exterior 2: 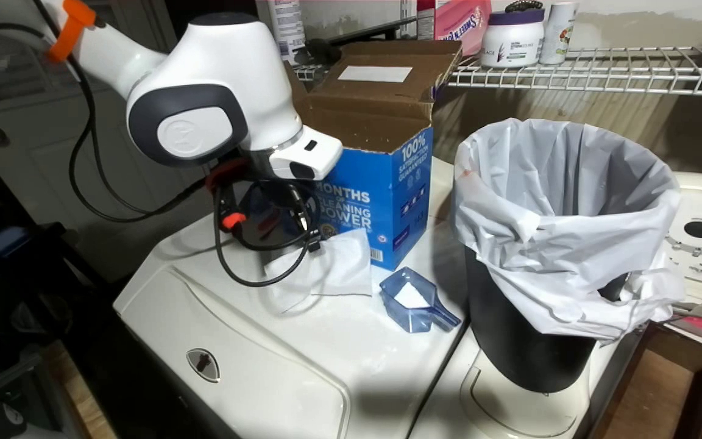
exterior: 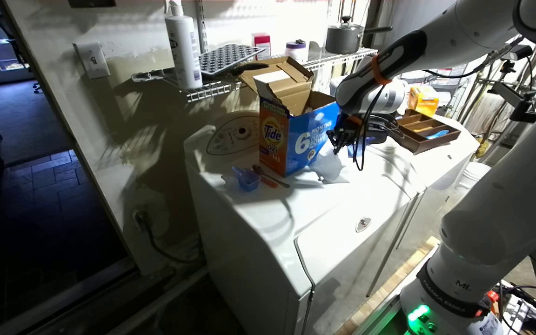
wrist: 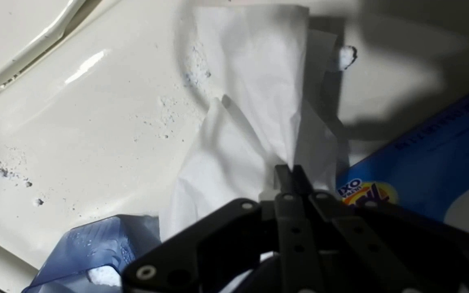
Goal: Put the paper towel inside the trash can
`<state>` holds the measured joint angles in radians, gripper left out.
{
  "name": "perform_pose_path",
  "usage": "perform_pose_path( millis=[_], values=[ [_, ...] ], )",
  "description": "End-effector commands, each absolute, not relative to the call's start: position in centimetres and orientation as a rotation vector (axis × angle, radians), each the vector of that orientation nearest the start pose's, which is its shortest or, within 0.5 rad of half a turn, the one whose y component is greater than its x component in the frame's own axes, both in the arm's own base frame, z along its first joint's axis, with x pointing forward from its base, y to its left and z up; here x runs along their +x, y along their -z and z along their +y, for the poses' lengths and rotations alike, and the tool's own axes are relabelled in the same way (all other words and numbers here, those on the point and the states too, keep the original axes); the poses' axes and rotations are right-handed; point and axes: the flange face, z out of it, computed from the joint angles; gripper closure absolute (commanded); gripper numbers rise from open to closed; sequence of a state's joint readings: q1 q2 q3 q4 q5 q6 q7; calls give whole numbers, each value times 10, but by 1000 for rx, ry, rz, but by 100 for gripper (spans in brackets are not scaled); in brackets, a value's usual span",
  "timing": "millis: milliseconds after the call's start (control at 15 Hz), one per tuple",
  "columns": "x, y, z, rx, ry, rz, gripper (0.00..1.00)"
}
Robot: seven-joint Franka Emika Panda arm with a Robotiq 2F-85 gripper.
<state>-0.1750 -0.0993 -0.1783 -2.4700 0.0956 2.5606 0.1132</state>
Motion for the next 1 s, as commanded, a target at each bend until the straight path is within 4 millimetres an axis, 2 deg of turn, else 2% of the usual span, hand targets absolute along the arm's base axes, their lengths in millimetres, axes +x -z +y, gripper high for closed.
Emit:
perform_pose_path(
  millis=[0,200,600,933],
  values=[
    [454,-372,-161,-2935,353,805,100],
    [453,-381,-155,-2909,365,812,100],
    [454,-383,-138,-2873,345,815,100],
    [459,-376,-120,-2836,304,796,100]
  ],
)
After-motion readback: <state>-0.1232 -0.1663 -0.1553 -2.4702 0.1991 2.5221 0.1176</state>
